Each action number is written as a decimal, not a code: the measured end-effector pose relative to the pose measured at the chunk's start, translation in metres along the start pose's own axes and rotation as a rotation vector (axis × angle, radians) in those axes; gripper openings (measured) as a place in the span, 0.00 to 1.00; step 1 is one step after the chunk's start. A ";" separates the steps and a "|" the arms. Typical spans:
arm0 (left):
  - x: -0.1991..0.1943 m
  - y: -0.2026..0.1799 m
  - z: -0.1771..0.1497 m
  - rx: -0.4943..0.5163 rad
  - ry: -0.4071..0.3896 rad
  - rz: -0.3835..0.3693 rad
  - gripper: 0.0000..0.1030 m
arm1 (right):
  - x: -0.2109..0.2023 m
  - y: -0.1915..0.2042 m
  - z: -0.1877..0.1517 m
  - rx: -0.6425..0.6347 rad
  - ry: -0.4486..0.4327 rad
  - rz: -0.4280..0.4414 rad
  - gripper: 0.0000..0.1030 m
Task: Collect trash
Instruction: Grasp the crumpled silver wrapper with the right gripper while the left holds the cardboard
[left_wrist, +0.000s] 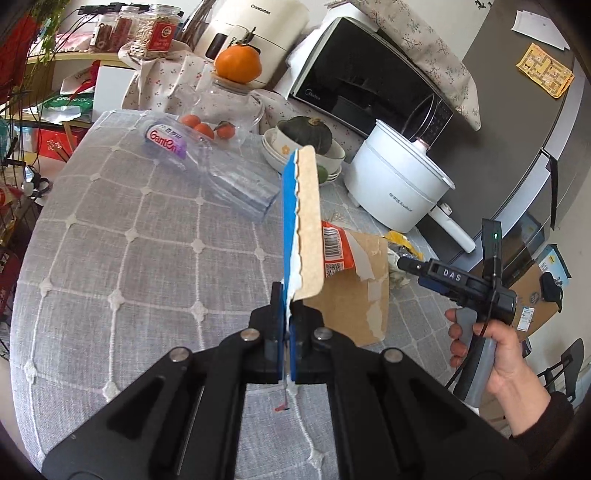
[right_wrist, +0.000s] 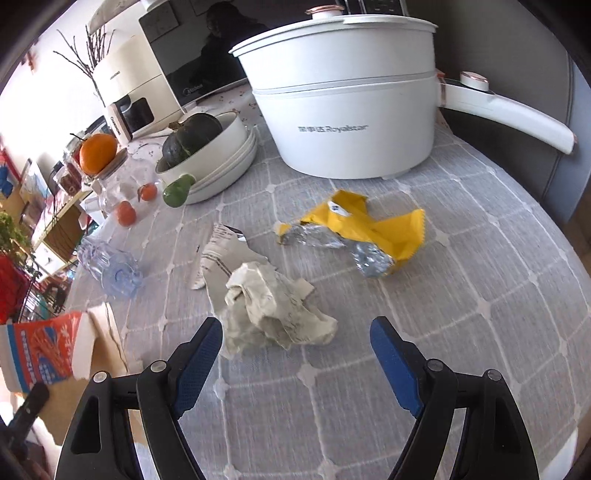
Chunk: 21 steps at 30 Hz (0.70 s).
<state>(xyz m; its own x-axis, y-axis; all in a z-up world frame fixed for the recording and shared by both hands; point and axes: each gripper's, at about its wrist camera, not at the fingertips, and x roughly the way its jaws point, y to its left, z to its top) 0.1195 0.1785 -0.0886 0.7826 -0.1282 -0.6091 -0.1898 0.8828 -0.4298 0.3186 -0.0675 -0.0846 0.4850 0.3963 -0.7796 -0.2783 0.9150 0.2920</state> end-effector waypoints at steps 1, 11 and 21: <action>-0.001 0.004 -0.001 0.002 -0.001 0.011 0.02 | 0.004 0.004 0.002 -0.009 -0.003 0.002 0.81; 0.000 0.036 -0.006 -0.061 0.023 0.031 0.02 | 0.051 0.034 0.000 -0.122 0.060 -0.092 0.54; -0.013 0.013 -0.010 -0.041 0.041 -0.009 0.02 | -0.003 0.011 -0.008 -0.122 0.033 -0.139 0.27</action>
<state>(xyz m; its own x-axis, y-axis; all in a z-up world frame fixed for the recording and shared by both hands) 0.1004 0.1873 -0.0931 0.7600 -0.1553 -0.6311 -0.2072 0.8625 -0.4617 0.3075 -0.0592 -0.0835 0.4992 0.2626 -0.8258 -0.3098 0.9441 0.1129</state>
